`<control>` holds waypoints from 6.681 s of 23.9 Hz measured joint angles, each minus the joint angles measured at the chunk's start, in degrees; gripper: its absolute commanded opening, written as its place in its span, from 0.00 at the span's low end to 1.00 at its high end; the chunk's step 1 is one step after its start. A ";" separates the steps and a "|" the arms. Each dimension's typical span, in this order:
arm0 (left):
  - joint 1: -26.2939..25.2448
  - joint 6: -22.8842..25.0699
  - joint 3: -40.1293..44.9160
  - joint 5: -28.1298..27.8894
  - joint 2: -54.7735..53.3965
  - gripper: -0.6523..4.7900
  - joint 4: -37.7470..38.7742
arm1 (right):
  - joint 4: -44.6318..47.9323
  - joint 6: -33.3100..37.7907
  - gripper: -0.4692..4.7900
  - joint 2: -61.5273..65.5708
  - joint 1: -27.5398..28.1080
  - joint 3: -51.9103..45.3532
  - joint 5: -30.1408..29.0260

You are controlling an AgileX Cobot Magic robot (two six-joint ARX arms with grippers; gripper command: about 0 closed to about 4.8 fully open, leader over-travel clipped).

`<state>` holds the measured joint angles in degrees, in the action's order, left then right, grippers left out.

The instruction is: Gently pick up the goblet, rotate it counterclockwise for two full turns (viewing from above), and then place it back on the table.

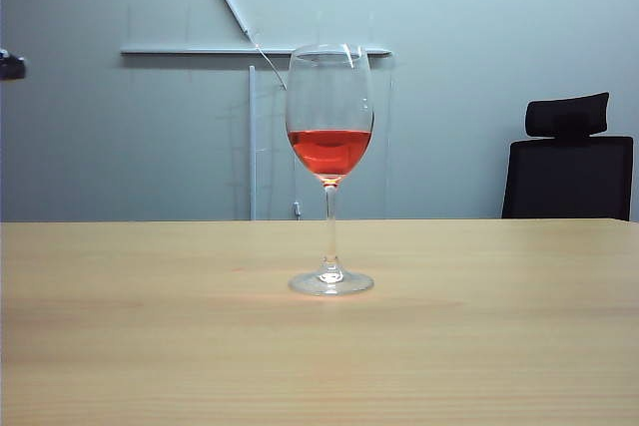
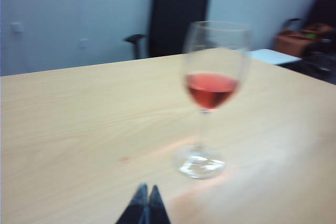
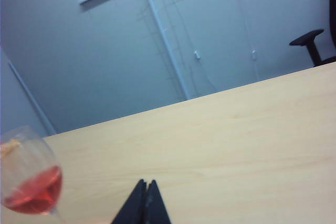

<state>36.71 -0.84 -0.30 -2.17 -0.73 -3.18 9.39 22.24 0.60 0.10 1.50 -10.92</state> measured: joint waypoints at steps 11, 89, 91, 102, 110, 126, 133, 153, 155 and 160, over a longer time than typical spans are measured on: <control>1.88 0.00 0.00 -0.02 -4.00 0.11 0.31 | 4.28 -12.35 0.53 32.44 -6.78 14.75 -4.74; 1.42 0.00 0.00 -0.26 -9.18 0.11 0.63 | 62.51 -20.63 0.37 112.43 -26.82 37.11 -18.29; 1.42 0.00 0.00 -0.26 -9.18 0.11 0.63 | 61.92 -20.70 0.37 112.52 -26.80 37.09 -18.27; 1.42 0.00 0.00 -0.26 -9.18 0.11 0.63 | 61.13 -20.74 0.24 112.59 -26.77 37.09 -18.23; 1.42 0.00 0.00 -0.26 -9.18 0.11 0.63 | 60.98 -20.74 0.16 112.63 -26.80 37.07 -18.25; 1.42 0.00 0.00 -0.26 -9.16 0.11 0.63 | 56.17 -13.25 0.08 105.04 -26.82 37.53 -16.09; 1.42 0.00 0.00 -0.26 -9.11 0.11 0.63 | 25.86 -11.91 0.08 96.61 -26.77 43.60 -10.34; 1.44 0.00 0.00 -0.26 -7.58 0.11 0.48 | 20.76 -23.54 0.08 88.87 -32.11 45.18 -18.64; 1.44 0.00 0.00 -0.26 -7.58 0.11 0.46 | 26.51 -21.64 0.08 87.93 -32.13 42.29 -19.41; 1.44 0.00 0.00 -0.26 -7.61 0.11 0.46 | 49.16 -12.41 0.08 85.90 -32.17 31.63 -16.66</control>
<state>38.15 -0.84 -0.30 -2.44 -8.34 -2.72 58.54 9.82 86.50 -32.08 33.12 -27.57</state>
